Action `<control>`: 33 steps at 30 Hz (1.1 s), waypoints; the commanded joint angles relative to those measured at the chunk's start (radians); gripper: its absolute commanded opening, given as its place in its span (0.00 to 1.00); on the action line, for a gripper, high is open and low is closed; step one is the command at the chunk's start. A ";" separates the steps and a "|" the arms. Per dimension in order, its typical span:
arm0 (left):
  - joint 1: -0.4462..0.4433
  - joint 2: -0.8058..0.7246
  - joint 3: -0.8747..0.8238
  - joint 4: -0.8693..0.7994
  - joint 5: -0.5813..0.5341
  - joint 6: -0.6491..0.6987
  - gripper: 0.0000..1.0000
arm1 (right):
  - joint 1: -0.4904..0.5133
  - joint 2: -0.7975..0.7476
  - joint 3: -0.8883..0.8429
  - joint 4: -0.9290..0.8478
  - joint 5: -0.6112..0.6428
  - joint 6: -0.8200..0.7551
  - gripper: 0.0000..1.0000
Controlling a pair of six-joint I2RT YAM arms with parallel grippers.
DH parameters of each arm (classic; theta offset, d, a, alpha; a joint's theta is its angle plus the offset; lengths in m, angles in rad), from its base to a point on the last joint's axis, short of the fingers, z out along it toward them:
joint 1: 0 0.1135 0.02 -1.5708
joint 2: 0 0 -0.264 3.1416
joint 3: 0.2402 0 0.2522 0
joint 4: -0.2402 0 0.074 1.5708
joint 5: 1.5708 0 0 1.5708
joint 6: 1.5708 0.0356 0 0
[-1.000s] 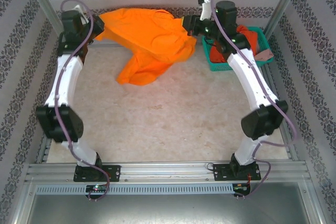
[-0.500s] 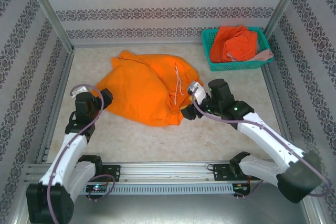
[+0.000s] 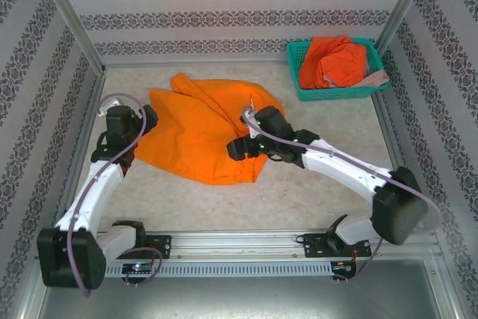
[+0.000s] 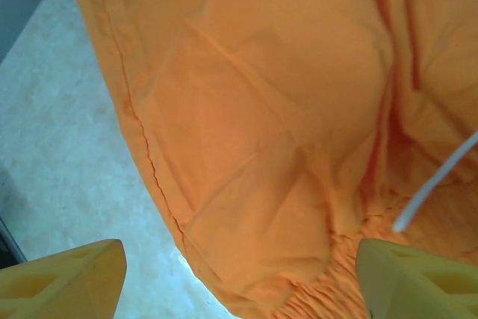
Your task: Fold and stack the shorts
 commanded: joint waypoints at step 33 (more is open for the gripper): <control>0.102 0.176 -0.077 -0.257 0.148 -0.241 0.72 | -0.313 -0.057 -0.226 -0.049 -0.005 0.184 0.77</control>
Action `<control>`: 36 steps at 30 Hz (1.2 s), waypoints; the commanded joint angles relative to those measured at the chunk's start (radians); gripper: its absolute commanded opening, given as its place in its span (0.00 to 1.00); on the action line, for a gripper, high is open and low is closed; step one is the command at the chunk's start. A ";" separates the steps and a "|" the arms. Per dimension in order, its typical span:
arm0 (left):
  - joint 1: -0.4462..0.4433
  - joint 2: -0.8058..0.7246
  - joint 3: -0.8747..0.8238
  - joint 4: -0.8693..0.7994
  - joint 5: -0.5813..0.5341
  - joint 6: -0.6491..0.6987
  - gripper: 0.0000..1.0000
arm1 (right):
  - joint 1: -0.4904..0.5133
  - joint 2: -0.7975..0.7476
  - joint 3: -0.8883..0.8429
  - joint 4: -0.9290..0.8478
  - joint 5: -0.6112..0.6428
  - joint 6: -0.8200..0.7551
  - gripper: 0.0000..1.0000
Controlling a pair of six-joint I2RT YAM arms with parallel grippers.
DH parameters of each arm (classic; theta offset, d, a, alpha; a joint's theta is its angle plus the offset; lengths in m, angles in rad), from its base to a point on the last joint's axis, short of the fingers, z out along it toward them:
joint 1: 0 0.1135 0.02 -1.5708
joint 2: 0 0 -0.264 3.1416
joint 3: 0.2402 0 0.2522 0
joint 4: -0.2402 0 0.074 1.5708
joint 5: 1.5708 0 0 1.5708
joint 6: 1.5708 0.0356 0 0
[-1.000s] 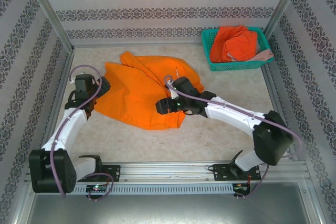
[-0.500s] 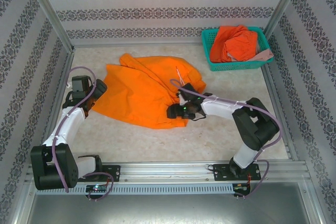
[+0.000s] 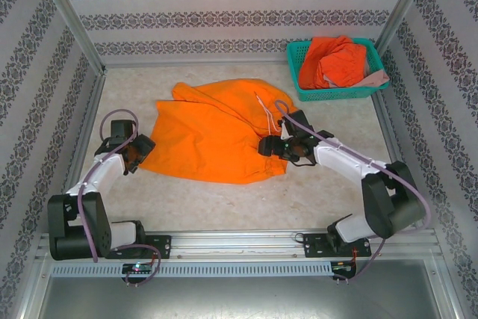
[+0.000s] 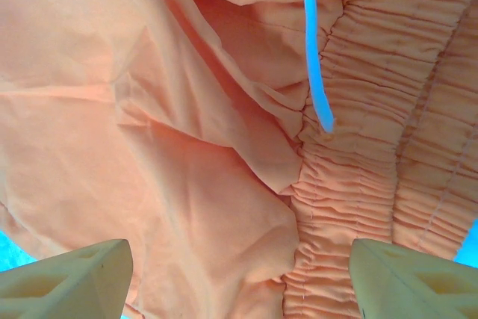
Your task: Fold and stack the shorts
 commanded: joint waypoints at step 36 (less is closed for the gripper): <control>-0.037 0.160 0.006 -0.013 0.000 0.048 0.00 | 0.090 0.003 -0.059 -0.114 0.198 0.147 0.55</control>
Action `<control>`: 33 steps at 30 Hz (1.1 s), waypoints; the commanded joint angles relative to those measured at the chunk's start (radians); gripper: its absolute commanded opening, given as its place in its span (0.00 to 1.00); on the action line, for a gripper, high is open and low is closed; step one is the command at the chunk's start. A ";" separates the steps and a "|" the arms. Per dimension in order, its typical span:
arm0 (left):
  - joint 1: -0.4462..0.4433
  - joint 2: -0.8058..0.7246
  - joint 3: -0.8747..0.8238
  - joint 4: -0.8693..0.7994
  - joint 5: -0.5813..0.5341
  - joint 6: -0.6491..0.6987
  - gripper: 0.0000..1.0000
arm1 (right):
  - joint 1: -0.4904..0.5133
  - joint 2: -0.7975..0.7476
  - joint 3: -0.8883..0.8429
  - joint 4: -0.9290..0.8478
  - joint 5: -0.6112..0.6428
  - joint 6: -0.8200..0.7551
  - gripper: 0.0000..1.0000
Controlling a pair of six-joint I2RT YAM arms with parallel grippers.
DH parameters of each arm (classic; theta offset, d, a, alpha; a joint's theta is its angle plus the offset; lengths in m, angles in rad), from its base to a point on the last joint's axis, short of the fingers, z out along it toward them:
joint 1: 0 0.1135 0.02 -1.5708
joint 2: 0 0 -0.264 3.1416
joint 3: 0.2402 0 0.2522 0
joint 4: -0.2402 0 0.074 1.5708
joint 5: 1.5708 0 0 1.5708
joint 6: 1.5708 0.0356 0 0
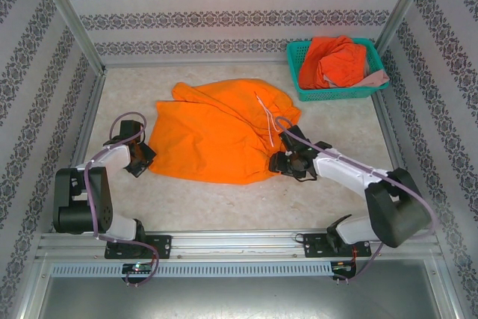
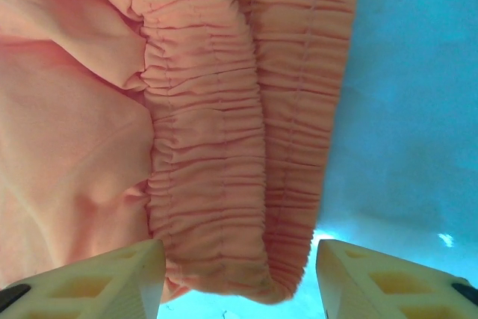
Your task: Fold and stack the shorts
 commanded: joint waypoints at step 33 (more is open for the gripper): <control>0.059 0.050 0.999 -0.245 -0.102 0.162 0.00 | -0.210 0.186 0.915 -0.027 -0.102 -0.312 0.00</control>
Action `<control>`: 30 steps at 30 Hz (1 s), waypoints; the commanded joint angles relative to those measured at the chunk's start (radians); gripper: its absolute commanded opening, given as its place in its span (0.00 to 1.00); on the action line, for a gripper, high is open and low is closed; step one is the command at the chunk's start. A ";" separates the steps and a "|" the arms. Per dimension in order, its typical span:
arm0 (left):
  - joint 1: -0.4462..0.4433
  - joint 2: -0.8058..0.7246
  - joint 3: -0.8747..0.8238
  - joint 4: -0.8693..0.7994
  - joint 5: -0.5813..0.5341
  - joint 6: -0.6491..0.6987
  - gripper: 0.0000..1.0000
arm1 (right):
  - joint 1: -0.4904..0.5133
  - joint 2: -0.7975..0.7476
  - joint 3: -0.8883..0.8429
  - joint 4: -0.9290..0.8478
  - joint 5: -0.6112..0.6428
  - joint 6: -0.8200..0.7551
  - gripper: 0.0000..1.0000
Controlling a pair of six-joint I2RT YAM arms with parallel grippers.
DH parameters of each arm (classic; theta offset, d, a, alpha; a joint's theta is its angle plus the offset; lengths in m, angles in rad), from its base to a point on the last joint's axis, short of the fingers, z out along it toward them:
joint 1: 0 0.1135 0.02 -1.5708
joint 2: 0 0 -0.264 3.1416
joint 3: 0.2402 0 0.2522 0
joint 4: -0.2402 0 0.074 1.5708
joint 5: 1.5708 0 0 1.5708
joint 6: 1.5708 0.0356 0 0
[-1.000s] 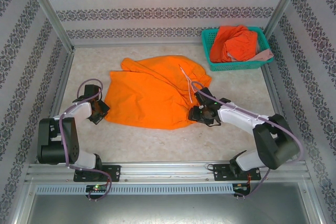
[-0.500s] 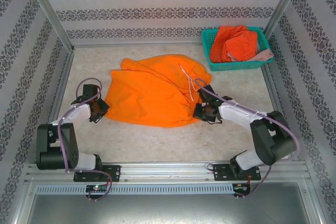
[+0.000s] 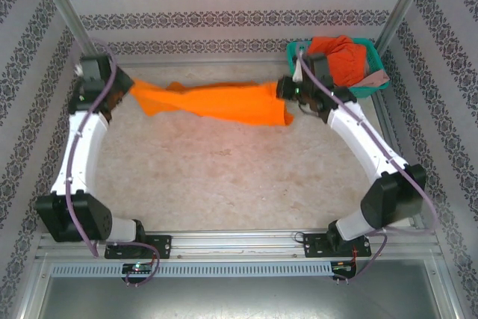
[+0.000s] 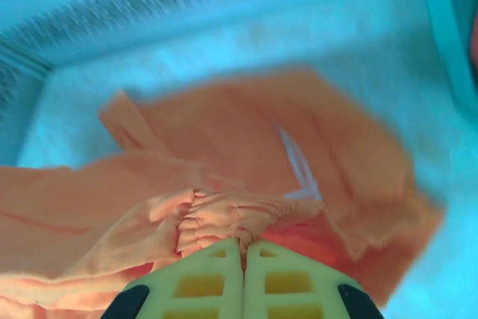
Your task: Fold and stack the shorts
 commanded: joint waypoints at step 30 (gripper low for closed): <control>0.188 0.596 1.323 0.233 -0.004 -0.045 0.00 | -0.115 0.831 1.448 0.504 -0.116 0.245 0.00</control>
